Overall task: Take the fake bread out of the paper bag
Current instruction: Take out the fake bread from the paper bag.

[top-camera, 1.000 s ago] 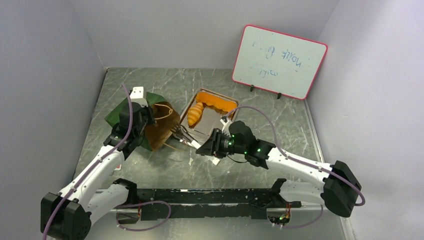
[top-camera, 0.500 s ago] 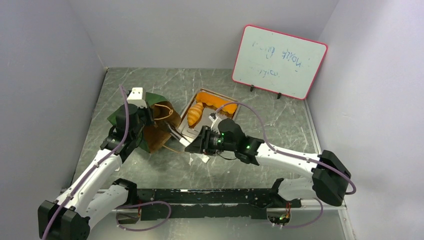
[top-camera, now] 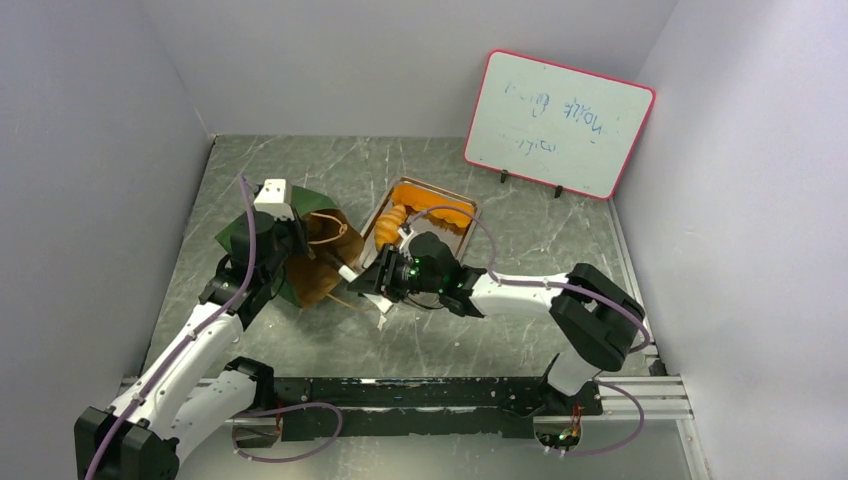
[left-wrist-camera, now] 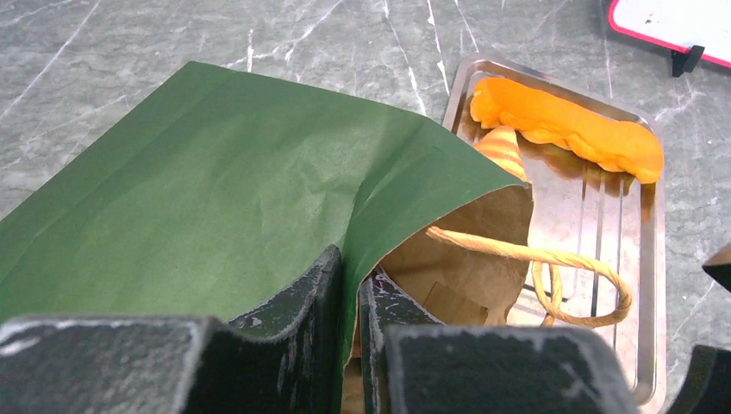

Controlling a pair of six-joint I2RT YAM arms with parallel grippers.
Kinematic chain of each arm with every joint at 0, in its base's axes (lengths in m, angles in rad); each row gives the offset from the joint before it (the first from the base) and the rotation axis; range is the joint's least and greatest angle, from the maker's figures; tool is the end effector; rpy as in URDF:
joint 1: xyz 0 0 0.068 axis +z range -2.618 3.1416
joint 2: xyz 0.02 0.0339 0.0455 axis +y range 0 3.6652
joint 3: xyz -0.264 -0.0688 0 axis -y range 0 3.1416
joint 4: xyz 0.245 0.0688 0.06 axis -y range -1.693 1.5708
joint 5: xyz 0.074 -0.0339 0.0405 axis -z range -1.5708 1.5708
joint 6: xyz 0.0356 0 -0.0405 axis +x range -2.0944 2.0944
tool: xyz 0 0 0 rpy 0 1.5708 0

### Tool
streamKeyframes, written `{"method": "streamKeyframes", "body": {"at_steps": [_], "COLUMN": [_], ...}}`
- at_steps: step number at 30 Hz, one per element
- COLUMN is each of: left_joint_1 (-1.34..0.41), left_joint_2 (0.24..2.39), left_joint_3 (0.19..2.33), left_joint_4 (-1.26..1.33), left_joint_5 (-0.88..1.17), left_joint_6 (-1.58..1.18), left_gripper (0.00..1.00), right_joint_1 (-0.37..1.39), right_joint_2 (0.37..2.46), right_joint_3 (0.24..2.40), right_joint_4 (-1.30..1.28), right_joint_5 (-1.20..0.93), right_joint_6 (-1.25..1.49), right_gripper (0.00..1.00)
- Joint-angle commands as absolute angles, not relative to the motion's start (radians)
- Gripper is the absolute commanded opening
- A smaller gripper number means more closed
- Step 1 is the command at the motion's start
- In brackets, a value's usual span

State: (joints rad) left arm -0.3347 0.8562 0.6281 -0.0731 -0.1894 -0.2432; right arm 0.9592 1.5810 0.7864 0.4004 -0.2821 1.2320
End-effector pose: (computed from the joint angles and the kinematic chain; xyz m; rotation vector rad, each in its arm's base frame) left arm 0.1942 -0.0604 0.2836 -0.0451 1.8718 -0.2219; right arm 0.1854 0.2816 0.2031 0.0998 2.3782 1.5596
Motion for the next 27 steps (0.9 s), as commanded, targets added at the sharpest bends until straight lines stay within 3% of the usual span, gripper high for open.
{"method": "streamKeyframes", "body": {"at_steps": [1,8,27], "left_joint_1": [-0.328,-0.328,-0.330], "left_joint_2": [0.841,0.847,0.891], "left_joint_3": [0.618,0.589,0.552], "left_joint_4": [-0.055,-0.028,0.046], "left_joint_5": [-0.169,-0.178,-0.152], "left_joint_6": [-0.266,-0.300,-0.325], "left_gripper": [0.07,0.07,0.07], "right_joint_1": [0.933,0.901,0.871], "right_joint_2": [1.621,1.682,1.848], "right_joint_3": [0.826,0.816,0.985], "right_joint_4": [0.570,0.682,0.640], "right_joint_5": [-0.287,-0.282,-0.313], "right_joint_6": [1.312,1.410,1.452], "right_gripper": [0.40,0.41,0.44]}}
